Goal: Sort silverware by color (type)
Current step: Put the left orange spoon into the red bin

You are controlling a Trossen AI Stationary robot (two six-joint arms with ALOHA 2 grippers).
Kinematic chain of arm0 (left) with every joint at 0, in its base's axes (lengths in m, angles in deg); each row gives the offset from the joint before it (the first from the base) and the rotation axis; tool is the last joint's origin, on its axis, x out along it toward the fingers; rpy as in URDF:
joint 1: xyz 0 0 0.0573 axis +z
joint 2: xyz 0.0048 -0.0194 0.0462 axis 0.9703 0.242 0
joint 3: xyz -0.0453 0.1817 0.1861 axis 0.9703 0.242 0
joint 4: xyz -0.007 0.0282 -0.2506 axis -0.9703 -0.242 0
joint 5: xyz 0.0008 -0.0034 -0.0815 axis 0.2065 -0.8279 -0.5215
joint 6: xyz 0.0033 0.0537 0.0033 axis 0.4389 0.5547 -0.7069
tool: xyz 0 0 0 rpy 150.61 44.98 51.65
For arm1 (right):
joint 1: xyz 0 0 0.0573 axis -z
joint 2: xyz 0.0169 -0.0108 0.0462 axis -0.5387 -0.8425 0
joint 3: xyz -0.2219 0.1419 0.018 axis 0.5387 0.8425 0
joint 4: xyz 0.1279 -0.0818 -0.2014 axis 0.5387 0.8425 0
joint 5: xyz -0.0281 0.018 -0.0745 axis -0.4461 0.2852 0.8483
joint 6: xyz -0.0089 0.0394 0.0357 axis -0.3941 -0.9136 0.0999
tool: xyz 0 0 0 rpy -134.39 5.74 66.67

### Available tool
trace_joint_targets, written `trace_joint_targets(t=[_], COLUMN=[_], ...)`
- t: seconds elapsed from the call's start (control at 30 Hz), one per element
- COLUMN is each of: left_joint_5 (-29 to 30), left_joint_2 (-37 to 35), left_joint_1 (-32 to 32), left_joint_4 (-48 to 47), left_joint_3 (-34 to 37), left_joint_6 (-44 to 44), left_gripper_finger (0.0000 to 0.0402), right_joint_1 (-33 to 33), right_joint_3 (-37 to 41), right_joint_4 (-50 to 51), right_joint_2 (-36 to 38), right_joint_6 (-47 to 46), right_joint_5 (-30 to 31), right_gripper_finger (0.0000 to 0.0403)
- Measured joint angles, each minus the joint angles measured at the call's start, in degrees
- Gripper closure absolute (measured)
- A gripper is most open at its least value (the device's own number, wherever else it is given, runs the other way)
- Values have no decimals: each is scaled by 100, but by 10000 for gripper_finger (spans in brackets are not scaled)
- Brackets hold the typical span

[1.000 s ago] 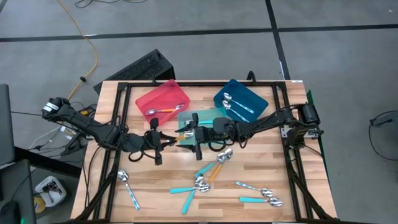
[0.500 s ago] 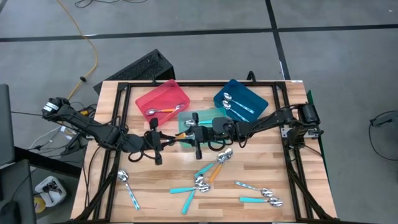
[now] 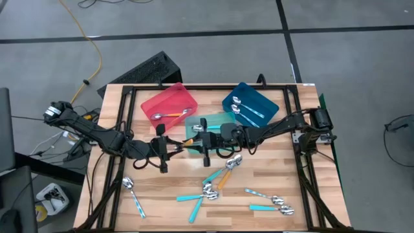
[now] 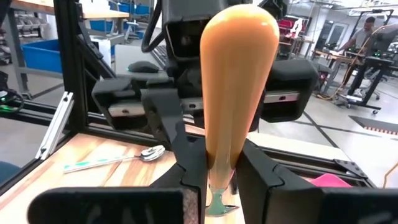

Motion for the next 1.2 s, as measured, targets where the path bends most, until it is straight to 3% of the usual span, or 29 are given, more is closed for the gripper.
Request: trace_joint_targets(t=[0.17, 0.33, 0.47, 0.73, 1.03, 1.2], left_joint_5=[523, 829, 959, 778, 616, 645], left_joint_2=[-166, -473, -778, -1284, -1392, -1392], left_joint_1=[2, 1, 2, 2, -233, -480], left_joint_4=[-668, -1638, -2076, -2825, -2910, -3024], left_joint_3=[-102, -403, -461, -461, -461, -461], left_joint_6=[-123, -577, -1090, -1975, -2080, -2206], left_gripper_finger=[212, 179, 176, 176, 175, 175], right_joint_1=[2, 52, 137, 317, 773, 1154], right_joint_3=[0, 2, 2, -161, -1063, -1221], right_joint_4=[142, 359, 334, 926, 1826, 1845], right_joint_2=[0, 0, 2, 2, 2, 3], right_joint_6=[-54, -139, -170, 199, 916, 759], right_joint_5=[163, 322, 463, 1515, 1615, 1624], right_gripper_finger=[322, 322, 322, 322, 322, 322])
